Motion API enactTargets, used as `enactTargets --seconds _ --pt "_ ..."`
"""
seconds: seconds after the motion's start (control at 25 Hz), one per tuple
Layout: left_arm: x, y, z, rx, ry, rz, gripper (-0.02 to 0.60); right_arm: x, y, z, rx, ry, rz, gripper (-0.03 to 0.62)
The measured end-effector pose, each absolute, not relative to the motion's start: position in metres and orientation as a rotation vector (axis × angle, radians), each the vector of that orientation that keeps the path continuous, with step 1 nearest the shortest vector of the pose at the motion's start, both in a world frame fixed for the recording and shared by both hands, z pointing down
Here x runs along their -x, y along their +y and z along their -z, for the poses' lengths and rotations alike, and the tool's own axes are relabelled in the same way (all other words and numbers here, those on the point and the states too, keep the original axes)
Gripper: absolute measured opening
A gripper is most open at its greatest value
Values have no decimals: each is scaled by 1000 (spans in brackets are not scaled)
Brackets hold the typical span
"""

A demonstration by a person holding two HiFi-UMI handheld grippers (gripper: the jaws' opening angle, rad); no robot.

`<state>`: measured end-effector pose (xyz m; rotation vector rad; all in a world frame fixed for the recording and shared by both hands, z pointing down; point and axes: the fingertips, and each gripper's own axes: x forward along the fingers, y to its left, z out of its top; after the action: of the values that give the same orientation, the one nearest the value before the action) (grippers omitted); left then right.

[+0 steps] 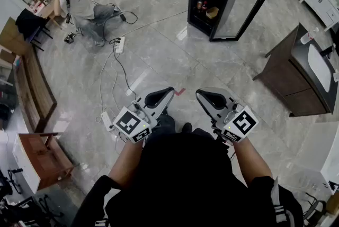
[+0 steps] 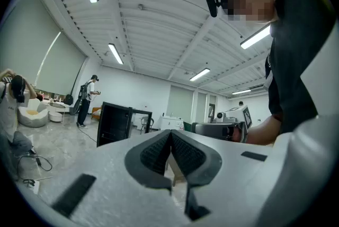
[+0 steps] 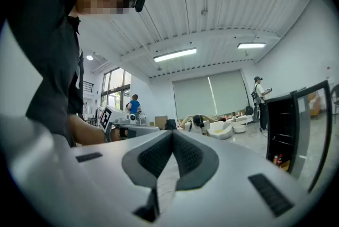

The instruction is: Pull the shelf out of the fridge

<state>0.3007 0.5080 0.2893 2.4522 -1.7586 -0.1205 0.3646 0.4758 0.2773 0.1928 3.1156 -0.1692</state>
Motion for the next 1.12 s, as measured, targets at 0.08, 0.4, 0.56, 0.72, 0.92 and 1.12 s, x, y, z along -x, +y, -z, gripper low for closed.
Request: enactTargets --seconds 0.08,0.4,0.56,0.72,0.92,1.12 --pt "-302 507 -287 -2457 -1752 124 20 -366 474 -278 -192 3115 173 25" --pt "-304 502 -289 -2455 -1732 120 20 -372 464 -281 -150 3114 181 25" --pt "-301 499 -290 -2448 -1729 129 20 -379 456 -286 -124 3115 222 25" --pt "-301 499 -293 -2446 -1709 133 20 -386 451 -285 -97 3091 238 25" --pt "-302 498 -302 -2450 -1672 134 20 -381 452 -288 -82 3077 268 25" --pt "-282 493 -305 -2436 -1669 159 20 -365 447 -290 -73 3067 304 25"
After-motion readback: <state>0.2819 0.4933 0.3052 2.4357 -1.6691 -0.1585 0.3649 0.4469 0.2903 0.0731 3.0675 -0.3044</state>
